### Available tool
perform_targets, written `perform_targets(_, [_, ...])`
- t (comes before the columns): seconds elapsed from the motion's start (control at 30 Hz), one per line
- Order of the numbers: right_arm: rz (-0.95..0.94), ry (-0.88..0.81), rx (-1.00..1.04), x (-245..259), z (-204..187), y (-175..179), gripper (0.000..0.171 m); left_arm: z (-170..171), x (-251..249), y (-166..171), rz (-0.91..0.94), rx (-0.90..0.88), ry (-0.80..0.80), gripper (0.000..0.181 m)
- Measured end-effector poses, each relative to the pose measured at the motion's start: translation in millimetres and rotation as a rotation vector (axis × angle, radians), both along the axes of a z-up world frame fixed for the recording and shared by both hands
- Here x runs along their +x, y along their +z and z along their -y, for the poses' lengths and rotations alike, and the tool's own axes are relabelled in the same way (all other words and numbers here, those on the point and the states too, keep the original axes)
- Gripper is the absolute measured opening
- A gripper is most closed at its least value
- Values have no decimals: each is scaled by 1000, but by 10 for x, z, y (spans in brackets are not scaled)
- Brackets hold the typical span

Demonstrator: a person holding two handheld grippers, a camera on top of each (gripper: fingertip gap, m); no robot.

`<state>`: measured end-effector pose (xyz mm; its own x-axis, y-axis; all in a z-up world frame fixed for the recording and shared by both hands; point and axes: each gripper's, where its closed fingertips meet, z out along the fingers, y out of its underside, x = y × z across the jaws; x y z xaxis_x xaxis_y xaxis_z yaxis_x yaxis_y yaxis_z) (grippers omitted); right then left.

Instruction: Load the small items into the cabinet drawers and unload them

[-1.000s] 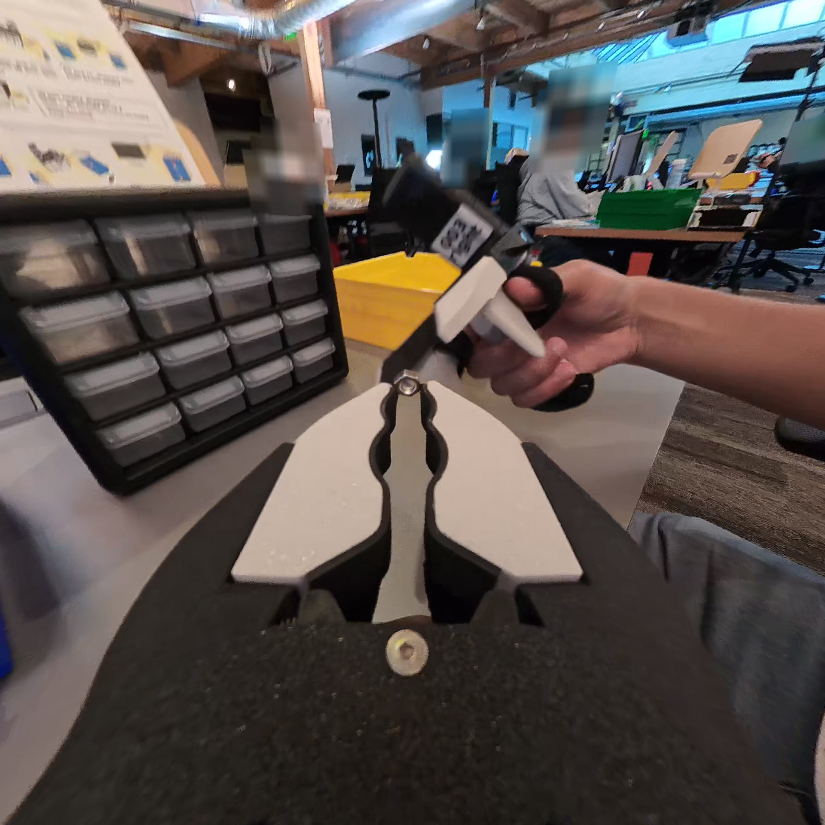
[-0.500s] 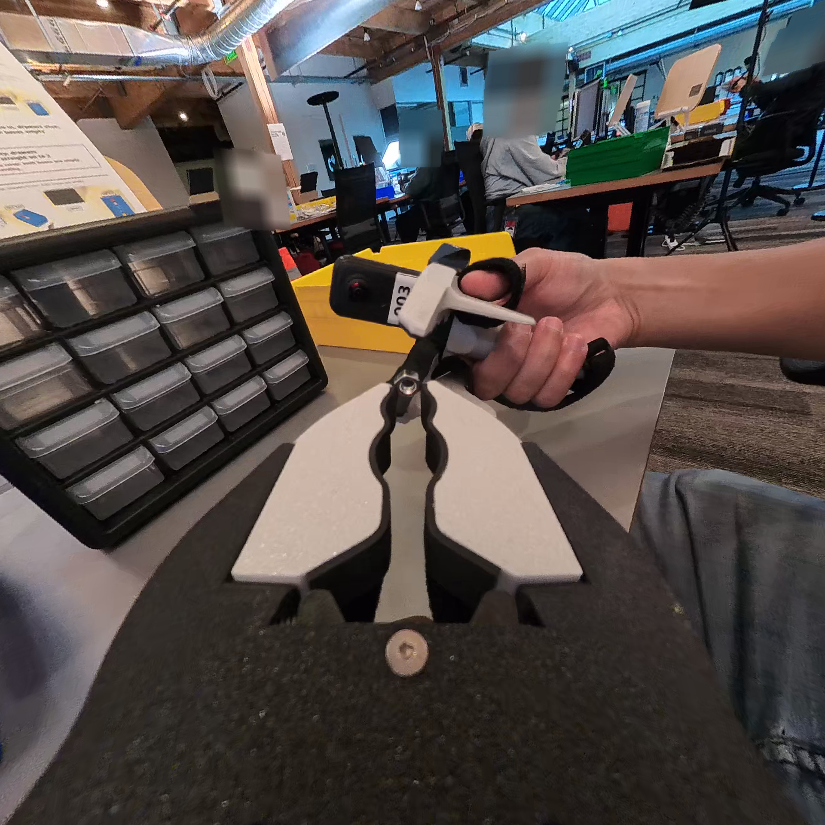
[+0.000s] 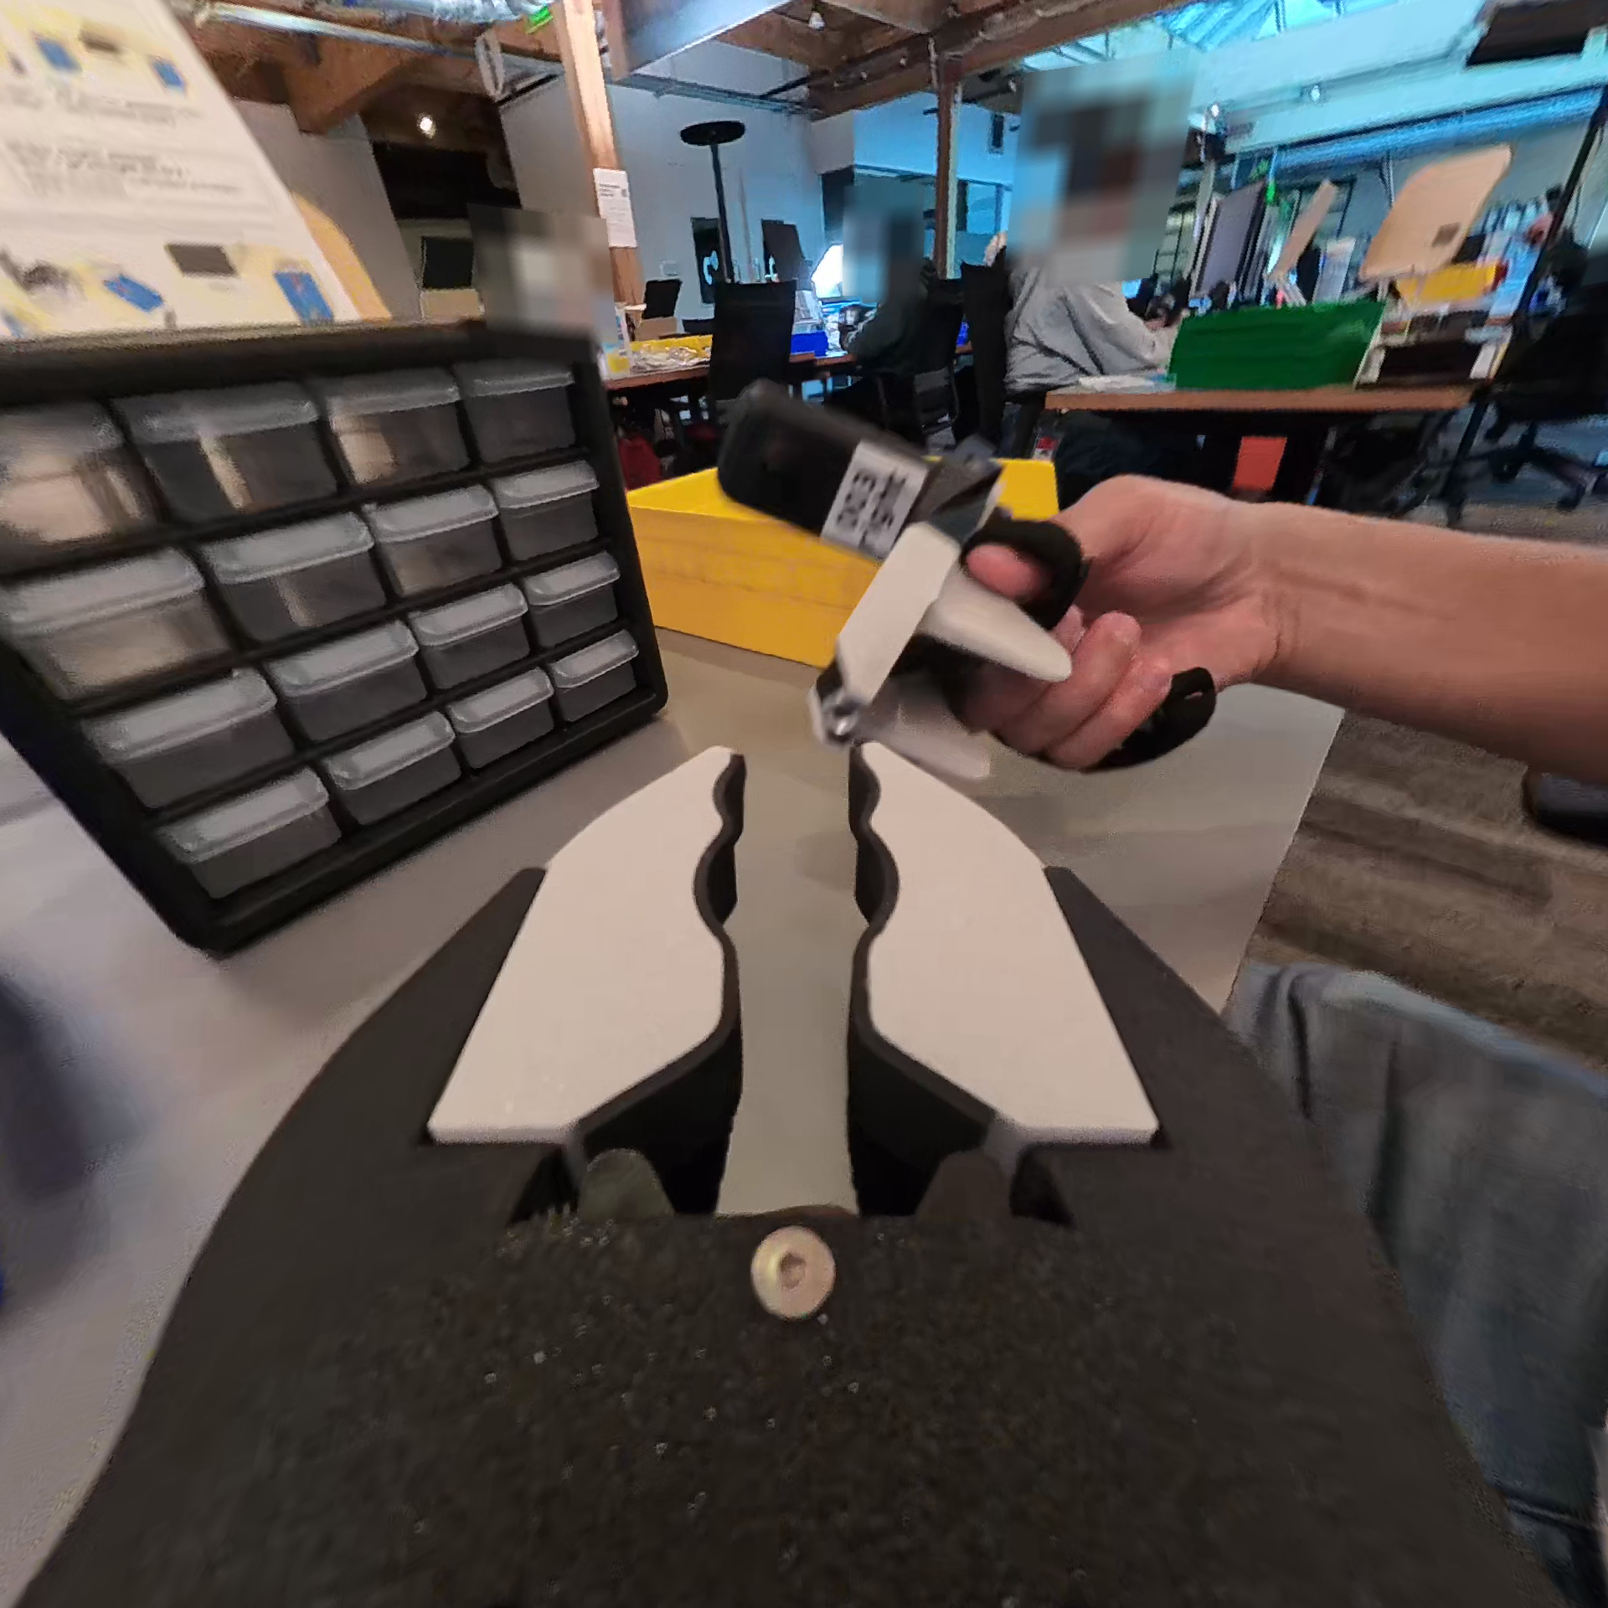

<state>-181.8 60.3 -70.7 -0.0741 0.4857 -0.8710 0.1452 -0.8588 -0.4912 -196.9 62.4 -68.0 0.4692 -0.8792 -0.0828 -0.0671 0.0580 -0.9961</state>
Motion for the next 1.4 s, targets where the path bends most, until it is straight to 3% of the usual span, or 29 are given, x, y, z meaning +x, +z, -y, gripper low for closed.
perform_targets(0.1, [113, -78, 207, 286, -97, 393, 10, -46, -69, -9, 51, -135, -9, 23])
perform_targets(0.17, [250, -229, 371, 684, -330, 701, 10, -85, -94, -35, 67, -209, -16, 23])
perform_targets(0.27, [727, -641, 562, 1855, -1000, 792, 10, -85, -86, -79, 85, -288, -51, 23])
perform_targets(0.33, [1060, -766, 456, 2705, -1268, 488, 10, -74, -74, -95, 85, -315, -62, 23])
perform_targets(0.4, [1300, -673, 190, 3214, -1280, -60, 10, -59, -58, -93, 79, -304, -61, 23])
perform_targets(0.5, [1476, -549, 48, 3524, -1318, -618, 10, -30, -20, -161, 12, -267, -53, 23])
perform_targets(0.6, [1615, -493, -15, 3779, -1373, -860, 10, -1, 10, -183, -20, -229, -48, 23])
perform_targets(0.97, [1829, -226, -16, 4088, -1441, -1240, 10, 11, 11, -206, -57, -187, -40, 23])
perform_targets(1.1, [1839, -219, 16, 4077, -1476, -1242, 10, 10, 15, -209, -60, -188, -43, 23])
perform_targets(1.17, [1844, -233, 45, 4084, -1480, -1211, 24, 15, 16, -223, -67, -191, -45, 23])
perform_targets(1.2, [1858, -251, 63, 4104, -1466, -1143, 33, 14, 13, -228, -72, -193, -44, 23])
perform_targets(1.3, [1759, -461, 191, 3952, -1444, -722, 33, -5, -9, -245, -82, -204, -31, 28])
perform_targets(1.4, [1381, -774, 419, 3384, -1311, -111, 33, -57, -53, -253, -79, -227, 0, 30])
